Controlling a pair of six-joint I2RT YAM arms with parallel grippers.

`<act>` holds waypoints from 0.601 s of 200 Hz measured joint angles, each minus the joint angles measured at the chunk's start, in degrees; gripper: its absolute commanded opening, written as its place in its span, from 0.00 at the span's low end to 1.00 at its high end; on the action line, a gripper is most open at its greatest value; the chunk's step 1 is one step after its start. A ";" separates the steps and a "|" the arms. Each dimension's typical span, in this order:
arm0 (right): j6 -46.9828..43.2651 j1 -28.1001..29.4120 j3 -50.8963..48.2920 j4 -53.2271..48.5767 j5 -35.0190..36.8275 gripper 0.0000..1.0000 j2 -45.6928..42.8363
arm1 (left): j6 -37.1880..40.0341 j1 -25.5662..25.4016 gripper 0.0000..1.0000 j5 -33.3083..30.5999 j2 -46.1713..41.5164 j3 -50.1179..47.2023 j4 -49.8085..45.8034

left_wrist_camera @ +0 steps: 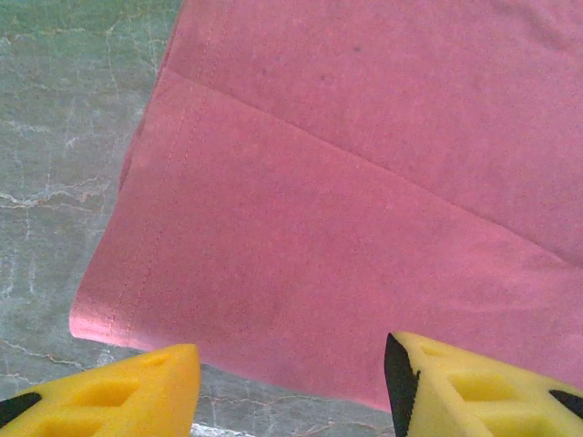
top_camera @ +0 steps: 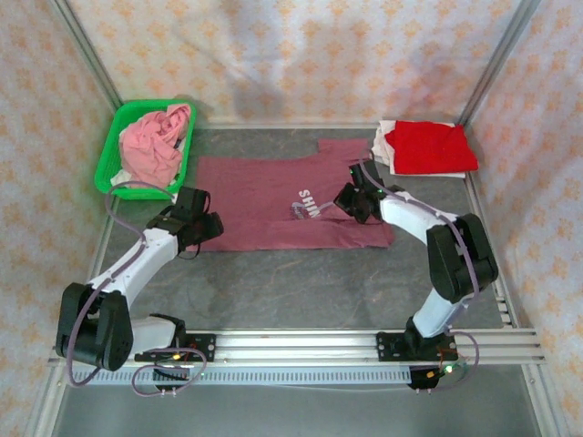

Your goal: Fold and stack the t-shirts

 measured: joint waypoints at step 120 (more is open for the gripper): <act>-11.39 2.14 22.03 -13.75 2.38 0.01 14.67 | 0.17 0.00 0.56 -0.61 3.19 0.00 0.74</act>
